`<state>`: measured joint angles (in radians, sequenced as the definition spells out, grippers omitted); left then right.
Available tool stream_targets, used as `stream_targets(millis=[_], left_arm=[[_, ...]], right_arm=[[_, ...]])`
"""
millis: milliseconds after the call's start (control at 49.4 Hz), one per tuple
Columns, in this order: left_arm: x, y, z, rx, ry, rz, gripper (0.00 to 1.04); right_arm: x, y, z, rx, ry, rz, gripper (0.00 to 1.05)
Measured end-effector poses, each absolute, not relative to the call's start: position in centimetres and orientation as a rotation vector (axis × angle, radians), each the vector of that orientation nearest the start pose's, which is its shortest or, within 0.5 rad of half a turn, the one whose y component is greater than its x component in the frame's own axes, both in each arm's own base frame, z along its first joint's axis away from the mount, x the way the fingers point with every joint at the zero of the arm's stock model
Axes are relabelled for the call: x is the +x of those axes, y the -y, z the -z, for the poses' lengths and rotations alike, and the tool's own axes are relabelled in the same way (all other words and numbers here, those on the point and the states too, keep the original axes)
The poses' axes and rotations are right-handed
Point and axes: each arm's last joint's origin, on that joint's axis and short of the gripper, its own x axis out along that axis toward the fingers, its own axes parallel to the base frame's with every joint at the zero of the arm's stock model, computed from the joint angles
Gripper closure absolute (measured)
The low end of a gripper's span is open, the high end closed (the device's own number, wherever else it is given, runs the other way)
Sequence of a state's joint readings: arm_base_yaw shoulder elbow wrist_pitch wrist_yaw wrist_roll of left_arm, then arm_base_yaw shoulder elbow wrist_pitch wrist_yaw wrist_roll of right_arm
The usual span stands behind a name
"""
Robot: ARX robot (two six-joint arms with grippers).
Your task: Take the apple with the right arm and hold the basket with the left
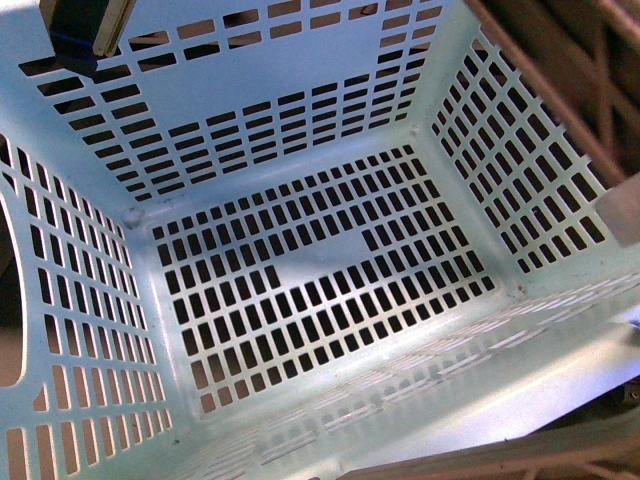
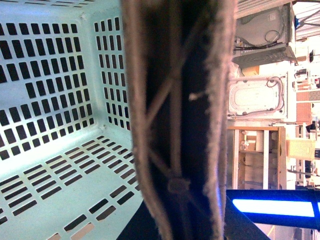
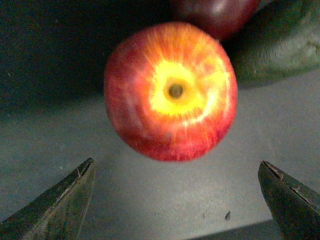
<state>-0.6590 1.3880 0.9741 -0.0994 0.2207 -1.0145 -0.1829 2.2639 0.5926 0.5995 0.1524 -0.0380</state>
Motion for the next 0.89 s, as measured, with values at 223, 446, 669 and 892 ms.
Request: stream_targets(millis=[223, 446, 669, 892], left_arm=[[23.7, 19.1, -27.2, -0.811, -0.896, 0.516, 0.98], [23.7, 19.1, -27.2, -0.811, -0.897, 0.516, 0.98], [23.7, 19.1, -27.2, -0.811, -0.896, 0.516, 0.98], [23.7, 19.1, -27.2, -0.811, -0.896, 0.515, 0.98]], right_arm=[[28.2, 5.4, 3.5, -0.013, -1.081, 0.273, 0.09], [28.9, 5.3, 4.4, -0.01, -1.093, 0.277, 0.09], [28.9, 5.3, 4.8, -0.005, -1.102, 0.278, 0.25], [27.2, 5.5, 3.4, 0.02, -1.06, 0.267, 0.31]])
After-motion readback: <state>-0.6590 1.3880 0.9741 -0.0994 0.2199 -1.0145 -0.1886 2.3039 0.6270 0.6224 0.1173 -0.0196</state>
